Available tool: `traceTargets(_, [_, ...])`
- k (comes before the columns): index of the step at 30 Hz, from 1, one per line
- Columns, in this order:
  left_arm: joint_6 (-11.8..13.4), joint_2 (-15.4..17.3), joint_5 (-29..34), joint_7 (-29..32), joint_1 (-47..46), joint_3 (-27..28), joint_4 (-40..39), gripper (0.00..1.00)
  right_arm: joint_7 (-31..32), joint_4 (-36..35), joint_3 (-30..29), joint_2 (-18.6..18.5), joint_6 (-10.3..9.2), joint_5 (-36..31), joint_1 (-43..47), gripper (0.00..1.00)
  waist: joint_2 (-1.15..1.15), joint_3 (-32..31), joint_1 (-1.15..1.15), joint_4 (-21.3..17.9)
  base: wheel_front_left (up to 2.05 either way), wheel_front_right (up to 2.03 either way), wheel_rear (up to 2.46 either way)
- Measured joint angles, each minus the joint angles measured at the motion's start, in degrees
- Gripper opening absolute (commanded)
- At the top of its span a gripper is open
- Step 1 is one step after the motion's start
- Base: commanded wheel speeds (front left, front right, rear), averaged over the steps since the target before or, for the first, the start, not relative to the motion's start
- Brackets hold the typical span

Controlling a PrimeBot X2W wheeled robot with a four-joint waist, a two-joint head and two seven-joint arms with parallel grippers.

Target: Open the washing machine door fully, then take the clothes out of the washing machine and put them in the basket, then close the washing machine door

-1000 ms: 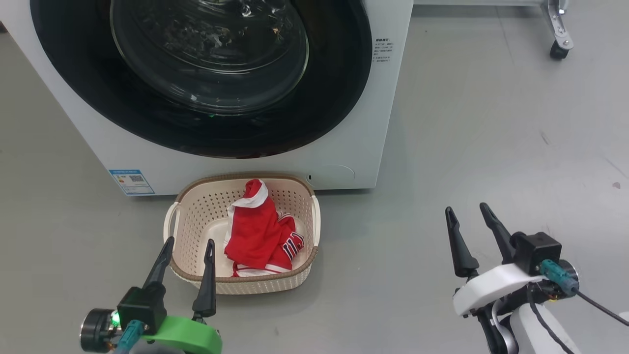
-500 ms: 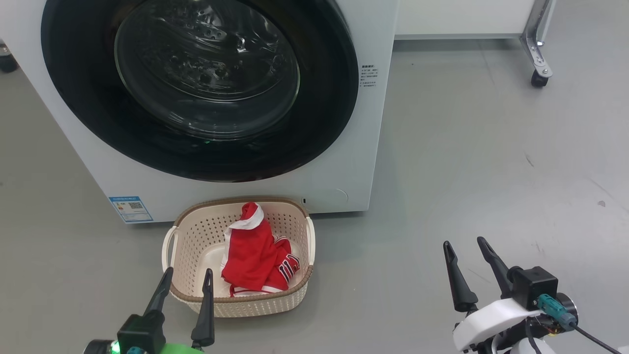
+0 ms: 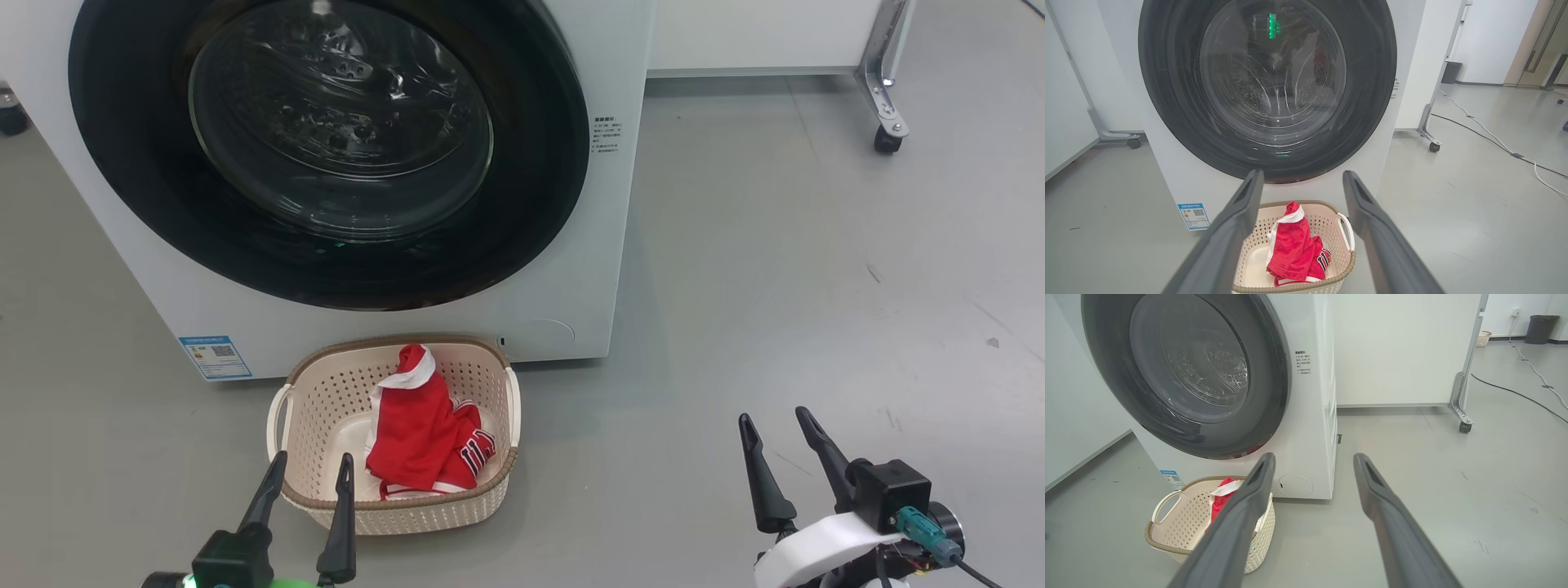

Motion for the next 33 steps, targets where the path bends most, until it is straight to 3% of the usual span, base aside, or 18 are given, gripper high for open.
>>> traceTargets(24, [0.3,0.0,0.0,1.8,1.4,-0.1,-1.9,1.00,0.0,-2.2,-0.2,0.1,-0.42,-0.2,1.4,1.00,0.00,0.3,0.00,0.0,0.00,0.00,0.00])
traceTargets(25, [0.3,0.0,0.0,1.8,1.5,-0.1,-2.0,0.00,0.0,-2.3,-0.3,0.1,-0.42,-0.2,1.4,0.00,0.00,0.3,0.00,0.0,0.00,0.00,0.00])
traceTargets(33, [0.2,-0.7,-0.5,1.9,2.7,-0.8,1.4,0.00,0.1,0.8,-0.1,0.4,-0.41,0.5,3.6,0.00,0.00,0.3,0.00,0.0,0.00,0.00,0.00])
